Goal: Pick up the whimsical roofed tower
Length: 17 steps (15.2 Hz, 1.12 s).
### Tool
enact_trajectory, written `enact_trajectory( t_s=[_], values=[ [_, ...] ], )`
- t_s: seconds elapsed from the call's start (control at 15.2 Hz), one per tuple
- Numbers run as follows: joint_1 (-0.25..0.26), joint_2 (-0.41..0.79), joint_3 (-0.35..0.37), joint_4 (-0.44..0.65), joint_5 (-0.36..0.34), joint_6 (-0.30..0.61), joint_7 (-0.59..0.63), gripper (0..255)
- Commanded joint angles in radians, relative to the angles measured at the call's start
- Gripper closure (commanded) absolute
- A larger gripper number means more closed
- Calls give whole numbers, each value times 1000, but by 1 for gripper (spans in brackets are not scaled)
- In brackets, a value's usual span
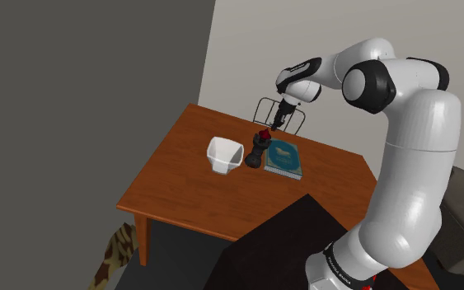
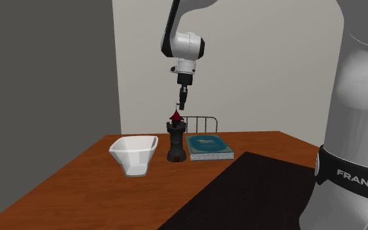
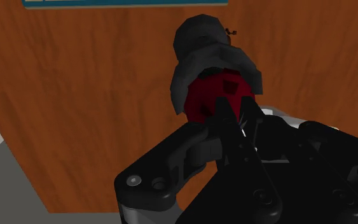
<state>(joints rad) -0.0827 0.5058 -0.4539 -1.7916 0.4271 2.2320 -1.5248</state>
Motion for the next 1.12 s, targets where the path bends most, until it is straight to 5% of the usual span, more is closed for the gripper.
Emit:
enact_trajectory(
  t_s=[0.0, 1.06],
  values=[
    [0, 0, 0, 0, 0, 0, 0, 255],
    [22, -103, -39, 60, -74, -149, 59, 255]
  ],
)
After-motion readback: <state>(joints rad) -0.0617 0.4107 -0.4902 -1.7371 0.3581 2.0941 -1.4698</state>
